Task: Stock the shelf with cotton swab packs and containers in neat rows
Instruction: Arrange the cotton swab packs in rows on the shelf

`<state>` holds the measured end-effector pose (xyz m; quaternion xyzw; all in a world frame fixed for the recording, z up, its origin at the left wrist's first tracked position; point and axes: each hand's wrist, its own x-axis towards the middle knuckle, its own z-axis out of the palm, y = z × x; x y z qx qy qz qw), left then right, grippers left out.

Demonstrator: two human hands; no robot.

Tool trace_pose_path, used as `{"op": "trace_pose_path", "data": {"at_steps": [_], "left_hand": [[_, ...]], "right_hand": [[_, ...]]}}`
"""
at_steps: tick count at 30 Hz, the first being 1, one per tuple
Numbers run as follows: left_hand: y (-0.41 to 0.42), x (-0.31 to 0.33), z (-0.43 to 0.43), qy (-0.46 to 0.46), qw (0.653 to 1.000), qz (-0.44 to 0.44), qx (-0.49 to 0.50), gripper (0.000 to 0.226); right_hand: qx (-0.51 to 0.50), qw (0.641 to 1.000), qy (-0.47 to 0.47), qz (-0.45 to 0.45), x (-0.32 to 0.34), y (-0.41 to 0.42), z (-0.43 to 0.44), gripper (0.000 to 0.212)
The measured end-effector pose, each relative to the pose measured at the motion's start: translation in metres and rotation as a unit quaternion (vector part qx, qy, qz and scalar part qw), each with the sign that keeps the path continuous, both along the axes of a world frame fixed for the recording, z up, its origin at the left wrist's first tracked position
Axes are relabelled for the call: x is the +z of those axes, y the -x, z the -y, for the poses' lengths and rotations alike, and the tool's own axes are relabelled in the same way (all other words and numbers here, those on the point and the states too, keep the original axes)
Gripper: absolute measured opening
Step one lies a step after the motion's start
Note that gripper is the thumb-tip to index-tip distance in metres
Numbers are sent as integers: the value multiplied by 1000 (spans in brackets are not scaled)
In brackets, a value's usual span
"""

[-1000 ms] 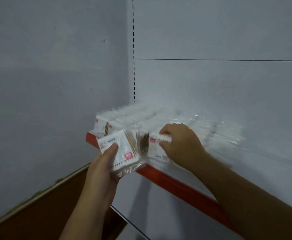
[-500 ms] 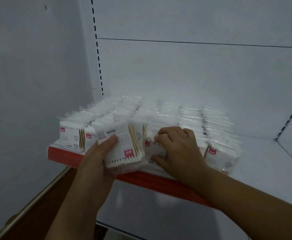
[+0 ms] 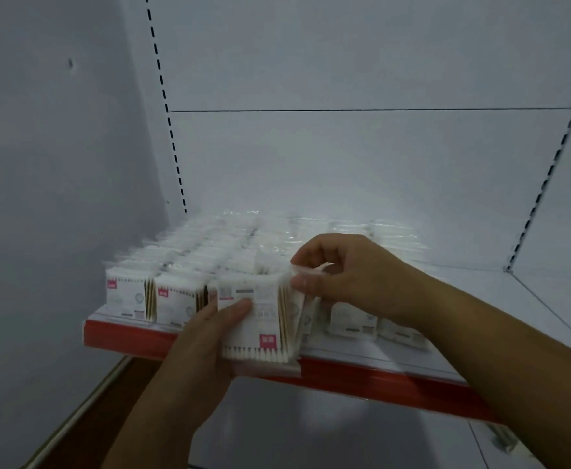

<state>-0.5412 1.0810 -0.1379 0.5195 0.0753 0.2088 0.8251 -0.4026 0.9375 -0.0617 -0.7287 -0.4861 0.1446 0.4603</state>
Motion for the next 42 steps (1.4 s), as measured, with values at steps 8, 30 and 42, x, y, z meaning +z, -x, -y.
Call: {"op": "trace_pose_path", "data": {"at_steps": [8, 30, 42], "left_hand": [[15, -5, -4, 22, 1000, 20, -8, 64], [-48, 19, 43, -268, 961, 7, 66, 26], [-93, 7, 40, -828, 539, -147, 42, 89]], "right_hand": [[-128, 968, 37, 212, 10, -26, 34, 22], [-117, 989, 26, 86, 4, -26, 76, 37], [-239, 964, -43, -108, -17, -48, 123, 37]]}}
